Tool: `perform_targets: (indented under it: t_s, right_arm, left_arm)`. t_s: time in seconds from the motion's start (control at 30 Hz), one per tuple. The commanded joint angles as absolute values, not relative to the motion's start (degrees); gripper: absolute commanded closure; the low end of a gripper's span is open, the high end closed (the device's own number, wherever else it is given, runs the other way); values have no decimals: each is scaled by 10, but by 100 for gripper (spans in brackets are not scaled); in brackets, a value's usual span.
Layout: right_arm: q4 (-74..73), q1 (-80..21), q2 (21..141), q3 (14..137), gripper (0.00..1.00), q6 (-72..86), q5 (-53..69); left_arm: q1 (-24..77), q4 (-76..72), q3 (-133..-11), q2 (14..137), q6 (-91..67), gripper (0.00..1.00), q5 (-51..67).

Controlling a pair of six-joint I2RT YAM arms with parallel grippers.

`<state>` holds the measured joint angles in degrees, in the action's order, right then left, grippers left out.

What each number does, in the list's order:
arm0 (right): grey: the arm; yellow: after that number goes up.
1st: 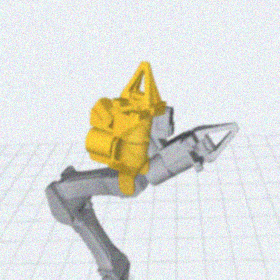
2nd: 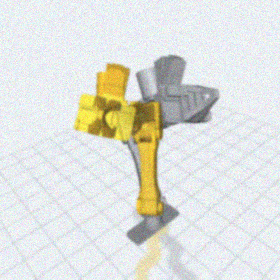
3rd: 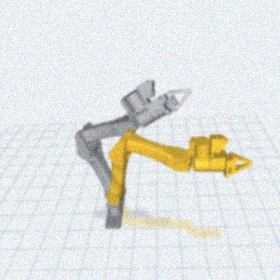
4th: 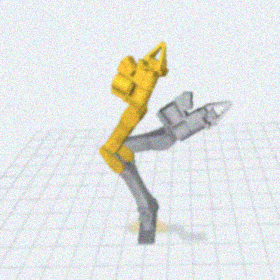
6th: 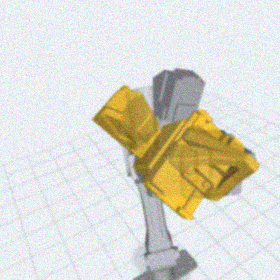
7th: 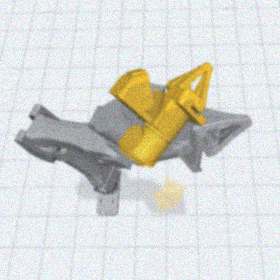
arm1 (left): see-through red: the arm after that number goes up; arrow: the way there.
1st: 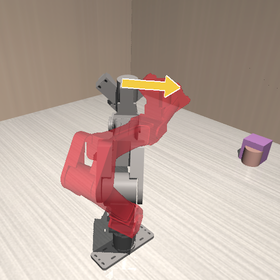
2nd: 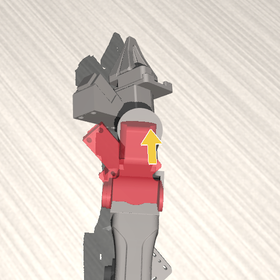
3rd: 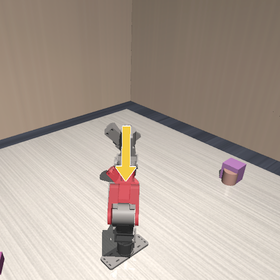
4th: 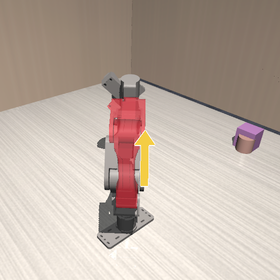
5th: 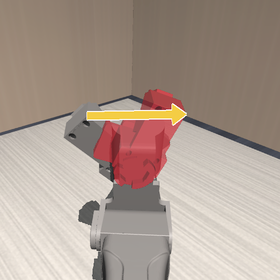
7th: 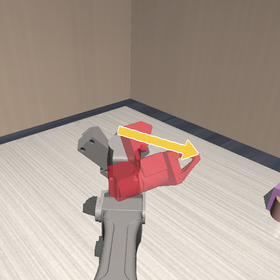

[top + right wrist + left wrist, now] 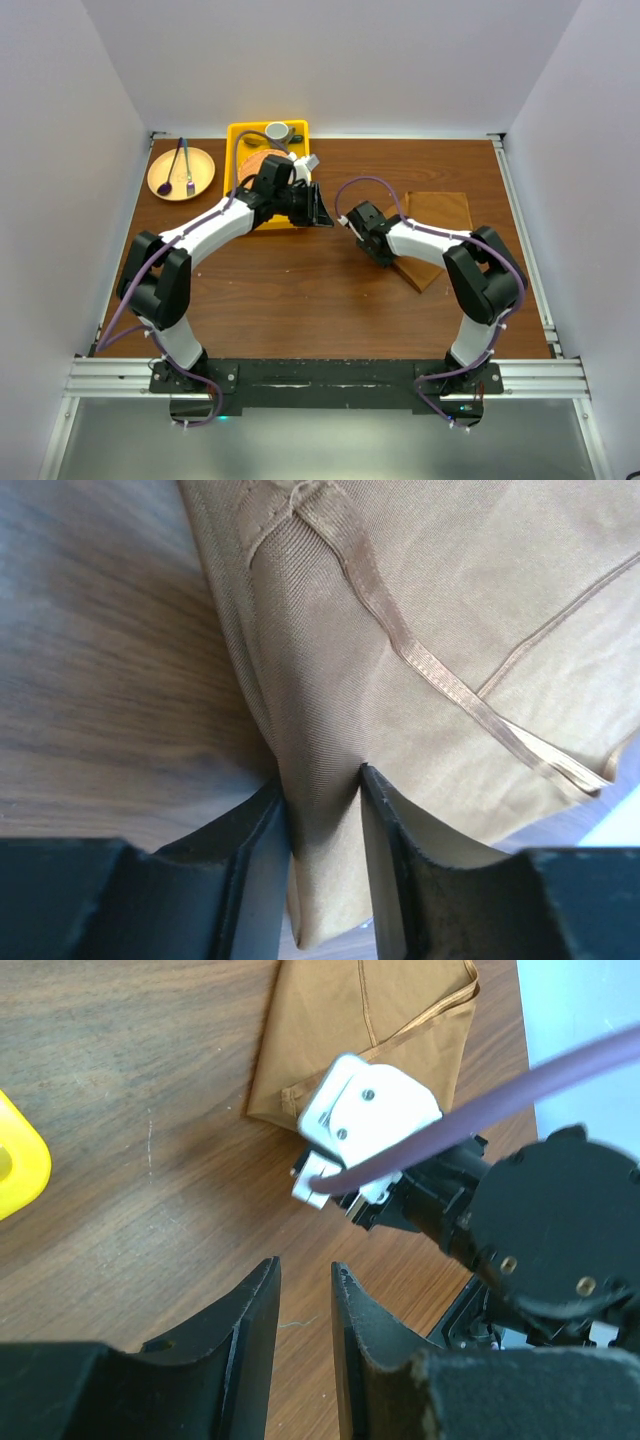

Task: Fold the napkin, place the utensils inside, and roll it up
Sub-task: Roll the napkin with the utensil

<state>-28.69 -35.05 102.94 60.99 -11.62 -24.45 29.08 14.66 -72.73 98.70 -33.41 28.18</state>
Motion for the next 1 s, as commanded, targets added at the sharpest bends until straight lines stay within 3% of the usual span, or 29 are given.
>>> perform_targets:
  t_s: [0.0, 0.43, 0.73, 0.97]
  right_arm:
    - [-260, -329, 1070, 598, 66, -102, -125]
    - [-308, -287, 1107, 650, 100, -60, 14]
    - [-274, -247, 1084, 614, 100, 17, 178]
    - [-218, -214, 1076, 595, 100, 61, 292]
  left_arm:
    - [285, 135, -725, 961, -332, 69, 295]
    - [279, 147, -737, 975, -329, 68, 301]
    - [281, 127, -736, 1026, -386, 64, 315]
    - [315, 70, -723, 1055, -494, 41, 292]
